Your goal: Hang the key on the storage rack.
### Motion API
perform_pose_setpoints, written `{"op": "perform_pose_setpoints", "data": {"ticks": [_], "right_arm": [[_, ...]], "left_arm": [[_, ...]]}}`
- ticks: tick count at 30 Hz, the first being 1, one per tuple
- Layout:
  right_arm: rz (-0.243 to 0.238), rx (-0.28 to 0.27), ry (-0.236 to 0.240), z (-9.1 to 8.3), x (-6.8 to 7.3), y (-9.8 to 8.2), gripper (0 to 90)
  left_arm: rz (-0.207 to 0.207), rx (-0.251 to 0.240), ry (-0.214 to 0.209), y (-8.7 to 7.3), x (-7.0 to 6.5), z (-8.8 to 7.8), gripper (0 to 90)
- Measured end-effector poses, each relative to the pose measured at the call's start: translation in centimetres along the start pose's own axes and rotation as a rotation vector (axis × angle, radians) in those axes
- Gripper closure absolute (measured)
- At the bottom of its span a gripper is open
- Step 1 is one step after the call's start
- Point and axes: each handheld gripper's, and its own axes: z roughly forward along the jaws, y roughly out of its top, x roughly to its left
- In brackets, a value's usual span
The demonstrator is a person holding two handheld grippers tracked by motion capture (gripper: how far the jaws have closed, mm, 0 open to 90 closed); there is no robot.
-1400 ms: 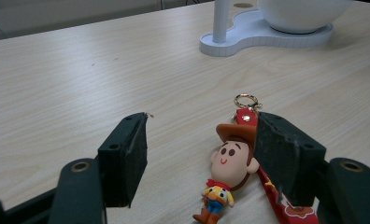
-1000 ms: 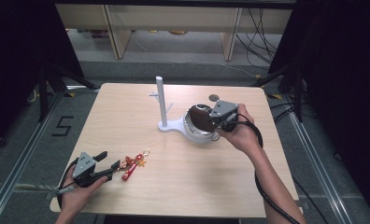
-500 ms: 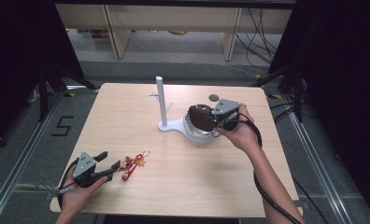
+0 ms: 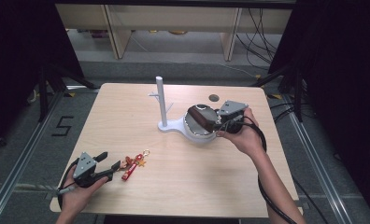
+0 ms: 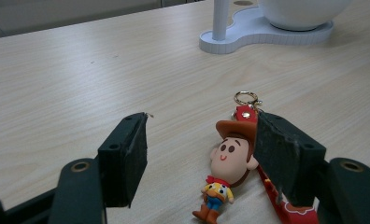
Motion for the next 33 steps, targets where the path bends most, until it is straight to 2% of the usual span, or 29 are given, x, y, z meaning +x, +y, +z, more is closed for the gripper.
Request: {"op": "perform_pose_setpoints", "data": {"ticks": [3,5,7,8,9,12,14,18,19,22,24,25,27,28,30,31,32,33], "right_arm": [[-0.013,0.006,0.002,0.0,-0.1,-0.3,53.1],[0.013,0.004,0.016,-0.1,0.0,-0.6,54.4],[0.003,0.007,0.014,0.0,0.0,-0.8,56.3],[0.017,0.004,0.030,0.0,0.1,-0.8,57.0],[0.005,0.010,0.026,0.1,0.1,-0.9,58.5],[0.013,0.013,0.046,0.0,0.3,-1.0,61.1],[0.041,0.016,0.043,-0.2,0.6,-1.1,63.1],[0.062,0.012,0.059,-0.8,1.1,-1.3,68.9],[0.090,0.020,0.065,-1.0,1.4,-1.5,70.1],[0.122,0.017,0.068,-1.5,1.9,-2.0,72.6],[0.140,0.026,0.067,-1.9,2.3,-2.4,71.9],[0.150,0.033,0.060,-2.0,2.6,-2.7,70.3],[0.161,0.044,0.066,-2.2,3.0,-3.1,66.0],[0.166,0.055,0.064,-2.3,3.2,-3.3,63.9],[0.162,0.070,0.050,-2.6,3.6,-3.8,60.5],[0.171,0.063,0.048,-2.6,3.7,-4.0,59.1],[0.200,0.066,0.048,-2.9,4.0,-4.3,57.9],[0.196,0.054,0.046,-2.9,4.0,-4.5,56.9]], "left_arm": [[-0.001,0.001,0.000,0.0,-0.1,0.0,33.9],[0.000,0.002,-0.001,0.0,-0.1,0.0,33.9],[-0.004,0.003,0.002,0.0,0.0,0.0,33.9],[-0.006,0.003,0.002,0.0,0.0,0.0,33.9],[-0.006,0.003,0.002,0.0,0.0,0.0,33.9],[-0.001,0.001,0.000,0.0,-0.1,0.0,33.9],[-0.001,0.000,-0.001,0.0,-0.1,0.0,33.9],[-0.011,0.008,0.006,0.1,-0.2,-0.2,33.6],[-0.011,0.002,0.002,0.2,-0.2,-0.2,33.4],[-0.023,-0.010,-0.007,0.3,-0.3,-0.1,32.7],[-0.037,-0.007,-0.012,0.5,-0.3,-0.1,31.3],[-0.035,-0.028,-0.024,0.6,-0.3,0.0,30.9],[-0.042,-0.036,-0.031,0.8,-0.3,0.1,30.6],[-0.055,-0.022,-0.020,0.9,-0.5,0.0,30.4],[-0.056,-0.025,-0.028,1.0,-0.6,0.1,30.1],[-0.050,-0.035,-0.034,1.1,-0.6,0.2,30.1],[-0.044,-0.044,-0.041,1.1,-0.5,0.3,30.1],[-0.043,-0.042,-0.043,1.0,-0.5,0.3,30.2]]}}
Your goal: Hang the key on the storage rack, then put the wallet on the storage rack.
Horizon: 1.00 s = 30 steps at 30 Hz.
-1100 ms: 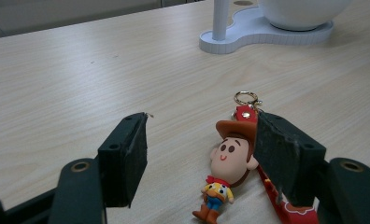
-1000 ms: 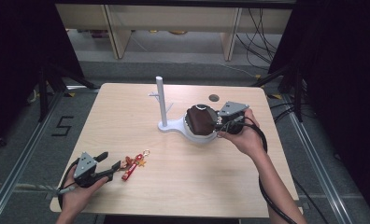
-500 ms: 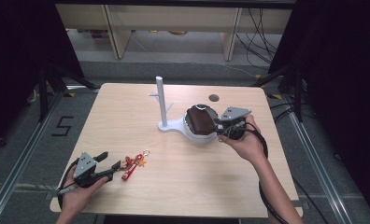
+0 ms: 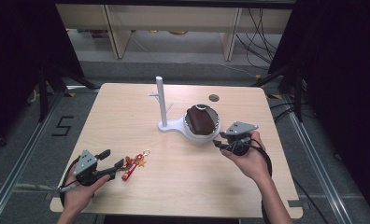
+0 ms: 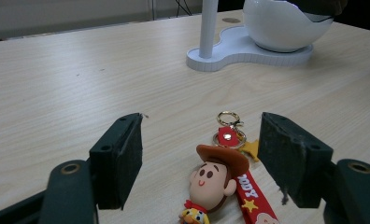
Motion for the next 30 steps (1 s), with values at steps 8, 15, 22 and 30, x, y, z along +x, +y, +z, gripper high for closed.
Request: {"op": "perform_pose_setpoints", "data": {"ticks": [8,15,22,30], "right_arm": [[0.143,0.023,-0.013,-0.7,0.4,-1.9,49.0],[0.226,0.127,-0.013,-0.7,0.5,-3.5,48.7],[0.215,0.153,-0.010,-0.5,-0.2,-4.2,49.0],[0.272,0.168,-0.016,-1.4,0.0,-4.4,48.3]], "left_arm": [[-0.006,-0.007,-0.003,0.4,0.0,-0.5,31.2],[0.002,0.027,-0.004,1.7,-0.2,-0.6,32.4],[-0.001,0.177,-0.060,4.0,-0.6,0.8,35.6],[0.079,0.378,-0.169,6.7,-0.3,2.6,43.8]]}}
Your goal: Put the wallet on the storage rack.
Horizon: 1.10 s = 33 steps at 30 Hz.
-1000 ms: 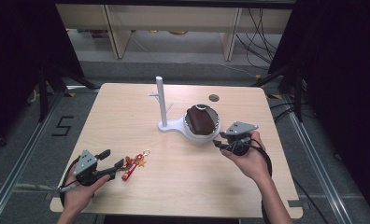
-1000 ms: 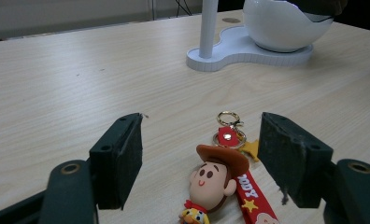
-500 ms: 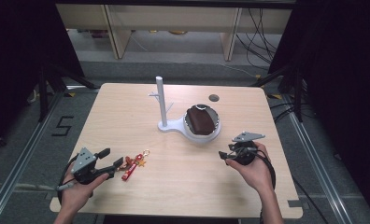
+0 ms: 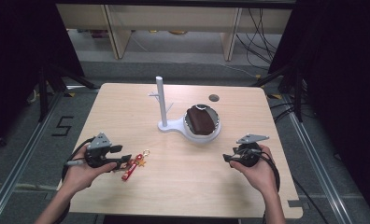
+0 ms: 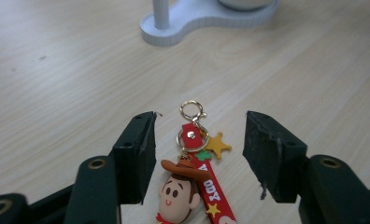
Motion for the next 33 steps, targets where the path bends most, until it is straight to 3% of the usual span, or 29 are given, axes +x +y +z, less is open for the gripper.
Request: {"op": "perform_pose_setpoints", "data": {"ticks": [6,10,12,17,19,26,28,30,31,33], "right_arm": [[-0.018,0.001,0.011,0.3,-0.2,-0.1,47.8],[-0.015,0.000,0.015,0.9,-0.1,-0.4,47.6],[-0.001,0.023,0.024,0.8,-0.1,-0.3,47.4],[-0.003,0.002,0.020,0.7,0.0,-0.3,47.2],[0.022,0.007,0.024,0.7,0.2,-0.4,47.2],[0.016,0.028,0.035,0.7,0.0,-0.3,47.1],[0.019,0.012,0.036,0.8,0.0,-0.3,47.1],[-0.012,0.008,0.036,0.7,-0.2,-0.3,47.1],[-0.007,0.012,0.035,0.7,-0.1,-0.3,47.1],[0.009,0.016,0.042,0.7,-0.1,-0.3,47.1]], "left_arm": [[0.055,0.178,-0.045,1.0,0.7,2.4,50.6],[0.056,0.250,-0.072,1.2,1.1,3.9,54.7],[0.082,0.308,-0.087,1.5,1.4,4.4,55.5],[0.092,0.346,-0.086,1.9,1.4,5.1,55.2],[0.093,0.357,-0.086,2.1,1.3,5.3,55.0],[0.079,0.411,-0.091,2.5,1.2,6.1,54.9],[0.081,0.443,-0.105,2.7,1.3,6.3,54.5],[0.098,0.472,-0.104,3.0,1.4,6.4,54.3],[0.126,0.508,-0.108,3.2,1.5,6.4,54.1],[0.128,0.530,-0.111,3.5,1.4,6.6,54.0]]}}
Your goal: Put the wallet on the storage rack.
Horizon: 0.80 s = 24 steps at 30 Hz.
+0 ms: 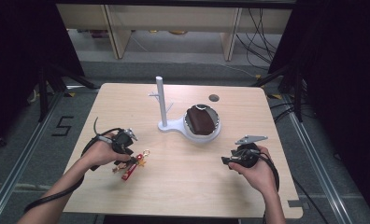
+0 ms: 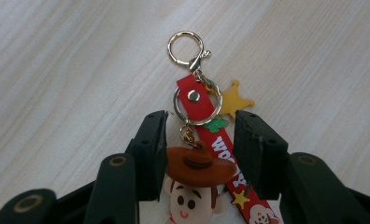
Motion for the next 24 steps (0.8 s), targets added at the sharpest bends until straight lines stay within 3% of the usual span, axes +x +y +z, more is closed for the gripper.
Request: {"op": "perform_pose_setpoints", "data": {"ticks": [3,4,7,12,13,15,20,22,24], "right_arm": [[-0.020,-0.009,0.000,0.2,-0.2,-0.1,47.1],[-0.019,-0.038,-0.005,0.4,-0.1,-0.2,47.1],[0.003,0.004,0.003,0.1,0.0,-0.1,47.1],[-0.016,-0.002,0.008,0.4,-0.1,-0.1,47.1],[0.007,0.001,0.013,0.4,0.1,-0.2,47.1],[-0.014,0.002,0.016,0.4,0.0,-0.1,47.1],[-0.001,-0.006,0.015,0.5,0.1,-0.2,47.1],[-0.024,-0.013,0.005,0.6,0.0,-0.2,47.1],[0.000,-0.003,0.015,0.6,0.1,-0.2,47.0]], "left_arm": [[0.000,0.027,-0.006,0.3,0.1,0.2,53.5],[0.001,0.035,-0.008,0.4,0.1,0.3,53.2],[0.005,0.046,-0.014,0.5,0.2,0.6,52.7],[0.004,0.064,-0.014,0.7,0.2,0.7,52.7],[0.007,0.067,-0.012,0.7,0.2,0.8,52.7],[0.015,0.077,-0.008,0.8,0.2,0.9,52.5],[0.033,0.099,0.004,0.9,0.2,1.2,51.8],[0.032,0.102,0.005,1.0,0.2,1.2,51.7],[0.033,0.106,0.004,1.1,0.2,1.3,51.6]]}}
